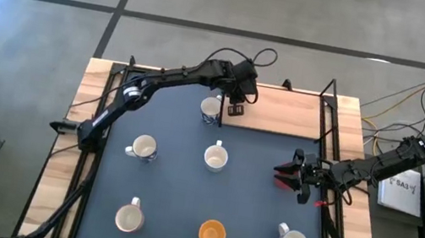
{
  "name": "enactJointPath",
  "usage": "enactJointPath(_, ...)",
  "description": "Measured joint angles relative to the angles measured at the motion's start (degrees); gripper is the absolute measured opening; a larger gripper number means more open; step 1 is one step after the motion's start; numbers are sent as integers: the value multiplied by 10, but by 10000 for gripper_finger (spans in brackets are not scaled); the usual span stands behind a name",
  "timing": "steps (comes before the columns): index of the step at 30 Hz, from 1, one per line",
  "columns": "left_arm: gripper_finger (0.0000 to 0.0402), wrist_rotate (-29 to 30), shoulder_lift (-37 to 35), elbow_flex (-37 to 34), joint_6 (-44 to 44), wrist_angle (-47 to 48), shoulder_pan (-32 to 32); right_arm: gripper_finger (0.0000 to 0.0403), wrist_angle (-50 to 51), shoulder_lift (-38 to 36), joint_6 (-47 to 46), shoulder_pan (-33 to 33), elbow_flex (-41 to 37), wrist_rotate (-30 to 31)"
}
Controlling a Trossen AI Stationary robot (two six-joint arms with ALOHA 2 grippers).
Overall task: Place coffee mugs
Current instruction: Put the orange mug on the shelf, then put the green mug on the shelf
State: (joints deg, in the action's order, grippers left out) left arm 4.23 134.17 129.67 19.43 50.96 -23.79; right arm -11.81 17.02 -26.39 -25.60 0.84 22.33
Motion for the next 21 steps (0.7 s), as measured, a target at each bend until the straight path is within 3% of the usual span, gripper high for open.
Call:
enactJointPath(7,89,-1,0,0,14,-9,0,132,0,0,0,0,0,0)
enactJointPath(14,92,-8,-1,3,20,-8,1,132,0,0,0,0,0,0)
enactJointPath(21,92,-21,-4,53,27,-7,5,132,0,0,0,0,0,0)
